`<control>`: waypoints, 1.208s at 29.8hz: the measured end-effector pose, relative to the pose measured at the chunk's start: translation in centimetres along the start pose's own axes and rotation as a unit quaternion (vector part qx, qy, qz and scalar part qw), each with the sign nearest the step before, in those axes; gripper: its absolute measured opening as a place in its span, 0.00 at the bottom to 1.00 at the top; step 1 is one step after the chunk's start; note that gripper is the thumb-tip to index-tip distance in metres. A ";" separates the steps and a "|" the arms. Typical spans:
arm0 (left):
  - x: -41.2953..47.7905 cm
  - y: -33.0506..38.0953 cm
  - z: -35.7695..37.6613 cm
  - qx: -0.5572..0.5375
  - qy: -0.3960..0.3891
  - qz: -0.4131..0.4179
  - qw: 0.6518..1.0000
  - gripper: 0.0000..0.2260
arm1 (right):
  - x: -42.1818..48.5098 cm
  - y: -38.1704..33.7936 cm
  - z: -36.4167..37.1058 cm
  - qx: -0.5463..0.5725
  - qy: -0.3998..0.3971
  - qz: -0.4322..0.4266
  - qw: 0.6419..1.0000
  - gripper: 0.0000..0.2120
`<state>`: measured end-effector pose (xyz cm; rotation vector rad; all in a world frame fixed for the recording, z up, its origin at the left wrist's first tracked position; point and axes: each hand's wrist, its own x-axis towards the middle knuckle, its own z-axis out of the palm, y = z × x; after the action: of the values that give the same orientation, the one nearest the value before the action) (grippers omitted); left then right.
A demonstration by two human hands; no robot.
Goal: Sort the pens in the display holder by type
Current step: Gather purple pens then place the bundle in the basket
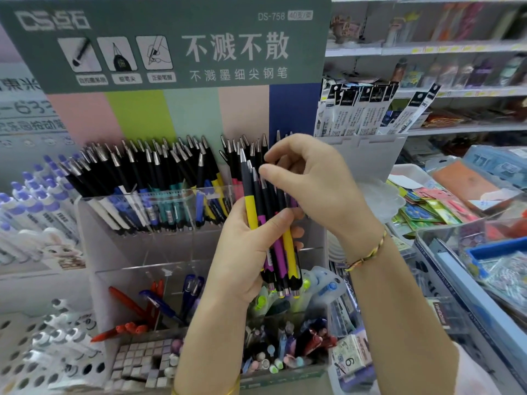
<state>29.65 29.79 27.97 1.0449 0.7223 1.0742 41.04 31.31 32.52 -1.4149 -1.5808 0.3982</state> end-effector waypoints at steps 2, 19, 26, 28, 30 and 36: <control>-0.1 0.0 -0.1 0.003 -0.003 0.001 1.000 0.08 | -0.1 -0.1 0.1 -0.025 -0.019 0.022 0.999 0.08; -2.5 1.9 -6.1 0.058 0.172 0.071 0.981 0.07 | 4.5 -3.5 5.6 0.055 0.360 -0.170 0.916 0.09; -2.7 1.6 -6.4 0.030 0.146 0.044 0.988 0.04 | 5.0 -2.2 8.6 -0.100 0.119 -0.115 0.981 0.12; -2.8 1.6 -6.5 0.020 0.125 0.037 0.991 0.03 | 5.1 -2.3 8.8 -0.124 0.074 -0.098 0.985 0.15; -2.9 1.6 -6.7 0.011 0.104 0.034 0.994 0.04 | 5.3 -2.3 8.8 -0.097 0.061 -0.082 0.990 0.14; -2.8 1.8 -6.7 -0.066 0.061 0.023 0.996 0.05 | 2.6 -3.1 6.9 -0.014 0.135 -0.124 0.983 0.05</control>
<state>22.24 29.46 27.17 0.8917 0.7171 1.2164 34.02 35.09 32.48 -1.2166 -1.5180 0.0338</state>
